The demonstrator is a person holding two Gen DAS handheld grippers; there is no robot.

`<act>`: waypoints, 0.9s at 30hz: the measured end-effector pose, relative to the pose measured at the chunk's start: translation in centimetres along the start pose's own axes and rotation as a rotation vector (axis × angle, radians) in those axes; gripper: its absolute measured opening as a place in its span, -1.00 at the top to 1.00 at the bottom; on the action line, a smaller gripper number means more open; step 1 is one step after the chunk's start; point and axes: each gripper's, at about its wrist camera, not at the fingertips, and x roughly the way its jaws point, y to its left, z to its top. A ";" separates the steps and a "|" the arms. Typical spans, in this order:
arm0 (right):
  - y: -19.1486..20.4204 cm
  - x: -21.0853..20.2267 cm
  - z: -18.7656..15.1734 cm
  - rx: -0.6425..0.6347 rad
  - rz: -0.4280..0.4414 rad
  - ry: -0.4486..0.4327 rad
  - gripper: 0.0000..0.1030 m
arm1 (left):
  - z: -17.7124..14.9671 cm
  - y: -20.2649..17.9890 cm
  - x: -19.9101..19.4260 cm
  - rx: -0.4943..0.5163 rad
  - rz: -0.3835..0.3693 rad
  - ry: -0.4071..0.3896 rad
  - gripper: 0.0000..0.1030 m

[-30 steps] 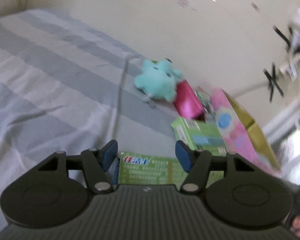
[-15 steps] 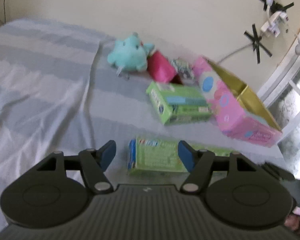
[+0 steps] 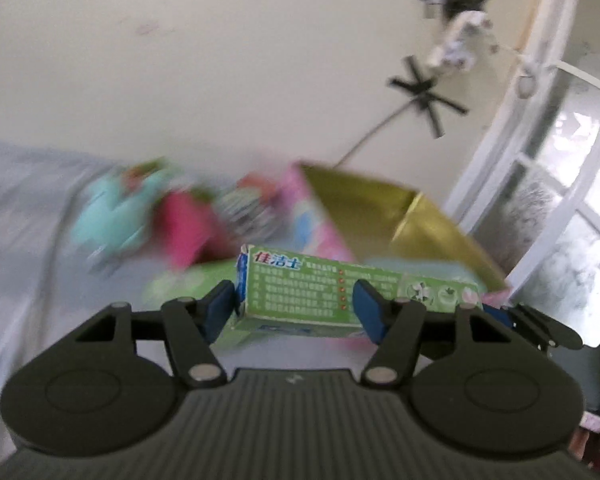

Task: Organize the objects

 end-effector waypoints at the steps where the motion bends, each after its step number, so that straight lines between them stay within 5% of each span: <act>1: -1.1 0.0 0.4 -0.001 -0.037 -0.009 -0.39 | 0.6 -1.2 1.2 0.024 -0.015 -0.014 -0.30; 9: -11.2 4.7 1.0 0.053 -0.216 0.085 -0.38 | 3.4 -7.9 12.5 0.090 -0.060 0.022 -0.29; 16: -13.8 8.1 -0.4 0.045 -0.326 0.107 -0.52 | 2.8 -8.7 17.5 0.033 0.006 0.060 -0.29; 20: -13.7 6.9 -1.3 0.134 -0.311 0.066 -0.50 | 2.6 -8.9 16.5 0.055 -0.005 0.083 -0.30; 27: -8.8 0.5 -2.1 0.187 -0.189 -0.097 -0.47 | 1.1 -6.8 9.1 0.081 -0.114 0.021 -0.30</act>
